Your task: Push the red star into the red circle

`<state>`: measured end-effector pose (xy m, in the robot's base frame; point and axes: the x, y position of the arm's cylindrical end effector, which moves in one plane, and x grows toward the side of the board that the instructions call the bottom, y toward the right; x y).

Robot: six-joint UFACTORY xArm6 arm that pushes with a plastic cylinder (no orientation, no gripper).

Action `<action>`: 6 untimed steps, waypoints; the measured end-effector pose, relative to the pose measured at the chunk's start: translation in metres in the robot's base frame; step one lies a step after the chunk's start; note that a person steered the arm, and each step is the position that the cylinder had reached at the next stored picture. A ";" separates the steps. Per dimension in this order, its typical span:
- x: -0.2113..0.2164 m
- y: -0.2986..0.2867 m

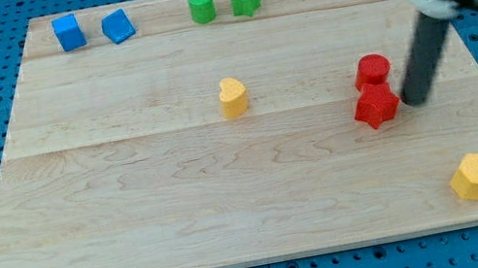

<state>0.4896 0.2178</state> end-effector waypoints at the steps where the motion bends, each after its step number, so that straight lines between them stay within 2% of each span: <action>1: 0.020 -0.043; 2: -0.026 -0.076; 3: -0.064 -0.062; 4: -0.016 -0.025; 5: 0.071 0.066; 6: 0.077 0.038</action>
